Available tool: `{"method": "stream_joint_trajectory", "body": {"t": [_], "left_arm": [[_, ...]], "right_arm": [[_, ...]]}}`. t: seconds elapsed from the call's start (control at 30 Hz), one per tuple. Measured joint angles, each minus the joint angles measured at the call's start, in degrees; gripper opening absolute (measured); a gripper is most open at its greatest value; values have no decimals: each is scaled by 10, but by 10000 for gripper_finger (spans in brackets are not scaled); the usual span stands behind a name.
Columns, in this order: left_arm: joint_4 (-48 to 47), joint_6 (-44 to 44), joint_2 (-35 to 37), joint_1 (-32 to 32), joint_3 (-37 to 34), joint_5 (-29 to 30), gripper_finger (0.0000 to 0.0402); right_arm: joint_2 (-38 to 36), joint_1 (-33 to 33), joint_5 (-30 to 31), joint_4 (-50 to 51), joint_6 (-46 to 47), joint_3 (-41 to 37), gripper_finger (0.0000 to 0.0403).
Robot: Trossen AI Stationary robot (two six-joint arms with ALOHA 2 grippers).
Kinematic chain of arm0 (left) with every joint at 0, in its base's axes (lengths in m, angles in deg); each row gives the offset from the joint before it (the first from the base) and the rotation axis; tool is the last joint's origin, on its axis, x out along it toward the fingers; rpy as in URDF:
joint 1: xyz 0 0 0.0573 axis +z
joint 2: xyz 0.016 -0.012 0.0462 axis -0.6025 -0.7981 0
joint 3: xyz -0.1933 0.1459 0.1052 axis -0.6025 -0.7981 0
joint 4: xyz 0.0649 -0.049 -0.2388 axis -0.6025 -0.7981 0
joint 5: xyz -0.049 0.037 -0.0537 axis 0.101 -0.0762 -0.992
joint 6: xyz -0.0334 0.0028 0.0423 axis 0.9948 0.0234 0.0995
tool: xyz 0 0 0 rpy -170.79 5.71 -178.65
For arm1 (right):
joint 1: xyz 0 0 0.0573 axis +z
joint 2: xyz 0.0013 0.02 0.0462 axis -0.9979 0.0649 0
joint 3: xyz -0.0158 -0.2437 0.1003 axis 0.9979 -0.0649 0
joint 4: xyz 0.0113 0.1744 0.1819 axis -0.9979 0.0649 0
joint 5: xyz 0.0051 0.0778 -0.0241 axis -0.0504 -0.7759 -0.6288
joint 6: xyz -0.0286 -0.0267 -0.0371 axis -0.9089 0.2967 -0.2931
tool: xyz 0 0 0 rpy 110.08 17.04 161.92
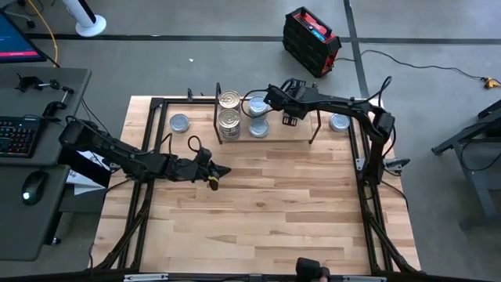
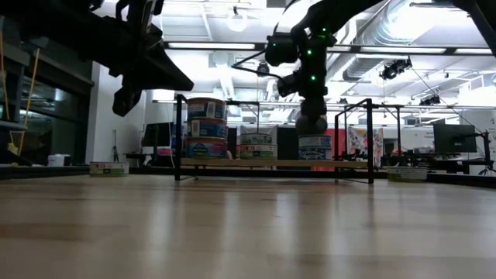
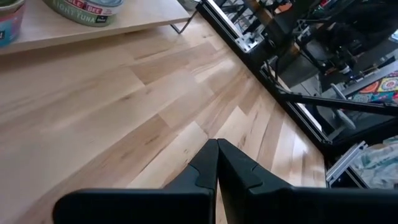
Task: Stack canned seafood by type on shelf
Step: Stack the blue tuna can on top of the other blue tuna cans on the shelf
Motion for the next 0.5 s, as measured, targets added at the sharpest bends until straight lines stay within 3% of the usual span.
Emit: {"method": "stream_joint_trajectory", "body": {"t": [0.13, 0.5], "left_arm": [[-1, -2, 0, 0, 0, -15, 0], [-6, -1, 0, 0, 0, -46, 0]], "right_arm": [[4, 0, -1, 3, 1, 0, 169], [5, 9, -35, 23, 56, 0, 182]]}}
